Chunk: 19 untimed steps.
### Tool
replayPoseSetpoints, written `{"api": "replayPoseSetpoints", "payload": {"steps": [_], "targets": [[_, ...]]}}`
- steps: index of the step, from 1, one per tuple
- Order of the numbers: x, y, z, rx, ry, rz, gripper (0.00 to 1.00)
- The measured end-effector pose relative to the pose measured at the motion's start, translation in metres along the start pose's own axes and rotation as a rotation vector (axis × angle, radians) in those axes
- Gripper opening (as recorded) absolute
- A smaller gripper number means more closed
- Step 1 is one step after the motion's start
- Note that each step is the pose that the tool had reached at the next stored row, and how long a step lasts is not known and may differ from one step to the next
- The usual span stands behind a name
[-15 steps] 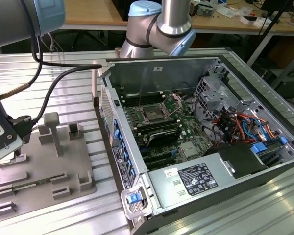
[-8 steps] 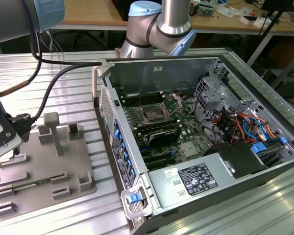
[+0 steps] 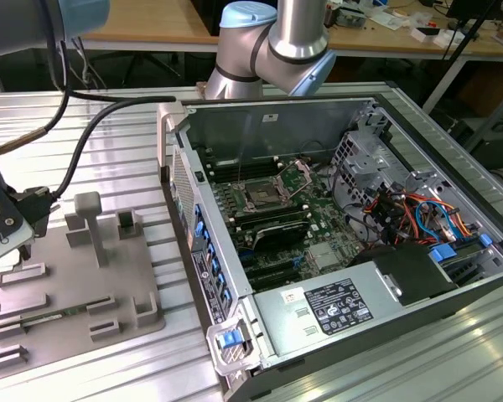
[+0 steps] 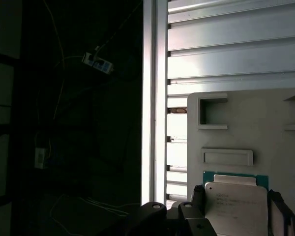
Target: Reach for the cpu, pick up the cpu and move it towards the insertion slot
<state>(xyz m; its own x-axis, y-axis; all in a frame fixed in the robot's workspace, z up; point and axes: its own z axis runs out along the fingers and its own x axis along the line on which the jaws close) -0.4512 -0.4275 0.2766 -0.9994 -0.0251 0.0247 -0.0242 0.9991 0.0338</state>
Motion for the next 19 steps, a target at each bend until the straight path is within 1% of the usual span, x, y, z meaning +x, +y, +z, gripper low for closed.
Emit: {"api": "replayPoseSetpoints", "payload": {"steps": [1,4,19], "targets": [[0.0001,0.0001,-0.0019,0.0000,0.0000,0.000,0.55],[0.0001,0.0001,-0.0035,0.0000,0.0001,-0.001,0.55],[0.0002,0.0003,-0.0076,0.0000,0.0000,-0.002,0.55]]}}
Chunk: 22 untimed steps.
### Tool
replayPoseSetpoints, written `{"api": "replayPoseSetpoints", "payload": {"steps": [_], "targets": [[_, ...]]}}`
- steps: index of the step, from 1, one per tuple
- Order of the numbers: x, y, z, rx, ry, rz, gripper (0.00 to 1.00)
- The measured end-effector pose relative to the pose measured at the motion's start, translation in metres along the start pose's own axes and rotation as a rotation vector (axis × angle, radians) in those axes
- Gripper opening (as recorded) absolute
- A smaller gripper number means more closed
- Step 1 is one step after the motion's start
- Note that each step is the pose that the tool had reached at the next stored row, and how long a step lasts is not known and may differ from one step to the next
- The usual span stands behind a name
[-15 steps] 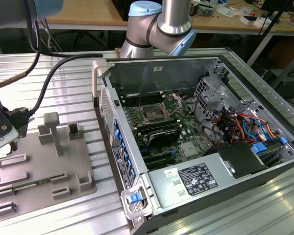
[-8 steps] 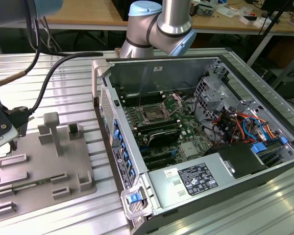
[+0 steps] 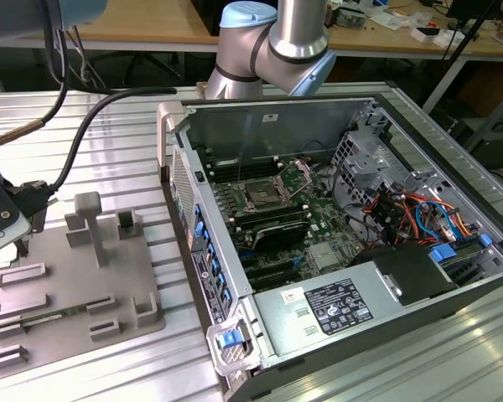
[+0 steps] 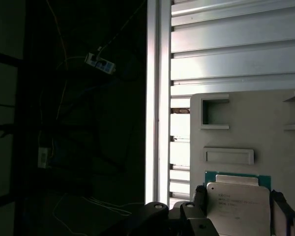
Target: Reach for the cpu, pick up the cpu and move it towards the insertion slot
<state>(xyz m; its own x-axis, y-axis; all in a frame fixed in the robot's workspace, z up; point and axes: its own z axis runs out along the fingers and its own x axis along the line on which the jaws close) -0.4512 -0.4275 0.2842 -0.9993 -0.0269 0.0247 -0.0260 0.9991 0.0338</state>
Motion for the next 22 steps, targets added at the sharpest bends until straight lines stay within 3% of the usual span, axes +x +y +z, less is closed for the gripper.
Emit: {"api": "replayPoseSetpoints", "payload": {"steps": [22], "targets": [[0.0003,0.0003,-0.0092,0.0001,0.0001,-0.003,0.55]]}}
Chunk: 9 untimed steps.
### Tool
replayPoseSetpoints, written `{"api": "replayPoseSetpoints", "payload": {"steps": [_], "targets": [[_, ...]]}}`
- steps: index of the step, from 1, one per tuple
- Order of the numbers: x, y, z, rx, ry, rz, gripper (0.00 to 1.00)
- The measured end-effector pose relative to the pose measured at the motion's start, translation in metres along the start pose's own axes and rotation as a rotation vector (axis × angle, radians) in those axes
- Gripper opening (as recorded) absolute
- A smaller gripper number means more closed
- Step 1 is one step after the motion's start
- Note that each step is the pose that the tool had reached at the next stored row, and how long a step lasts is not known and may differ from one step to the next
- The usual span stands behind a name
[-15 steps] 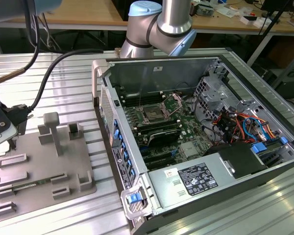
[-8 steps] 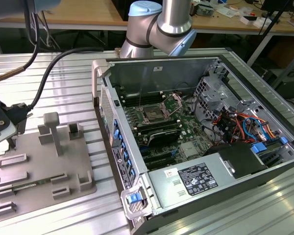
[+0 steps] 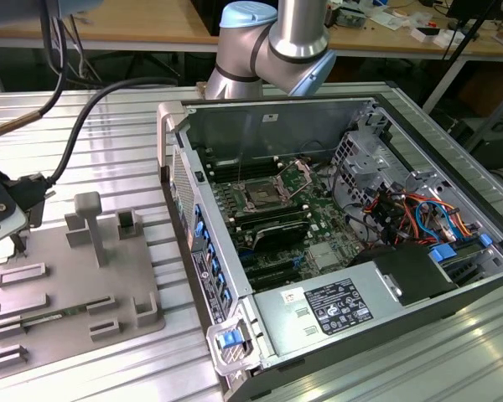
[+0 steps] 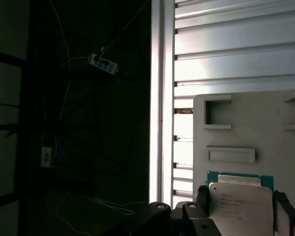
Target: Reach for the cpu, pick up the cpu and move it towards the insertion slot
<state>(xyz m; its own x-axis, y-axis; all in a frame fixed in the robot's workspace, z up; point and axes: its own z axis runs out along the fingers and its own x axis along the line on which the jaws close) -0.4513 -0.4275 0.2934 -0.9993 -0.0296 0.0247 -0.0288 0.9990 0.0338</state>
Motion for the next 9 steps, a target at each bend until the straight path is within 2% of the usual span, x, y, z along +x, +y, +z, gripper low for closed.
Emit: {"api": "replayPoseSetpoints", "payload": {"steps": [9], "targets": [[0.0000,0.0001,-0.0024,-0.0001,0.0000,-0.002,0.55]]}}
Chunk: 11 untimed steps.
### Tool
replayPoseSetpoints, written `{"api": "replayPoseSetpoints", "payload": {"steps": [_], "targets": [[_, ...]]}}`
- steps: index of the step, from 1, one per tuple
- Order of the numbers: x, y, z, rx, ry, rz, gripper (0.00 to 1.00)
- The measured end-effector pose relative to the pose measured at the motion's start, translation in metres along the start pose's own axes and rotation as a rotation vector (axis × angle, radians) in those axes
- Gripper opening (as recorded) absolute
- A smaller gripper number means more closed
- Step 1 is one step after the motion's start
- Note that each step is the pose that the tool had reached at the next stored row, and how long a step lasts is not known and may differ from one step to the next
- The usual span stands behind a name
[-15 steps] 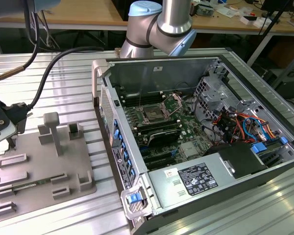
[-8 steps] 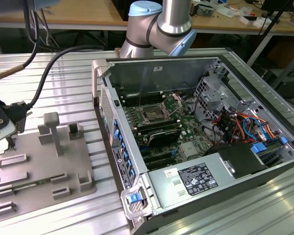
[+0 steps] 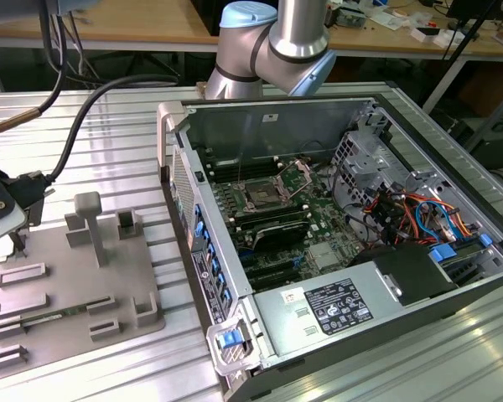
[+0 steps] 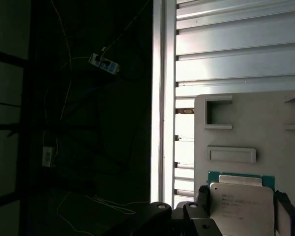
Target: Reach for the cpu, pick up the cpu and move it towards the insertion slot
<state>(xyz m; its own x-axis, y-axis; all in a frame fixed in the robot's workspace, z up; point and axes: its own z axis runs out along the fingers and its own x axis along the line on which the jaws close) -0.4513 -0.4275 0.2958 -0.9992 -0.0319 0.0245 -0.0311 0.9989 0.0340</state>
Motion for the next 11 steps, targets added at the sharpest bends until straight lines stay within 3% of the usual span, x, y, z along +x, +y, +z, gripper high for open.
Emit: {"api": "replayPoseSetpoints", "payload": {"steps": [11], "targets": [[0.0000,0.0000,-0.0002,-0.0012,0.0001,0.000,0.55]]}}
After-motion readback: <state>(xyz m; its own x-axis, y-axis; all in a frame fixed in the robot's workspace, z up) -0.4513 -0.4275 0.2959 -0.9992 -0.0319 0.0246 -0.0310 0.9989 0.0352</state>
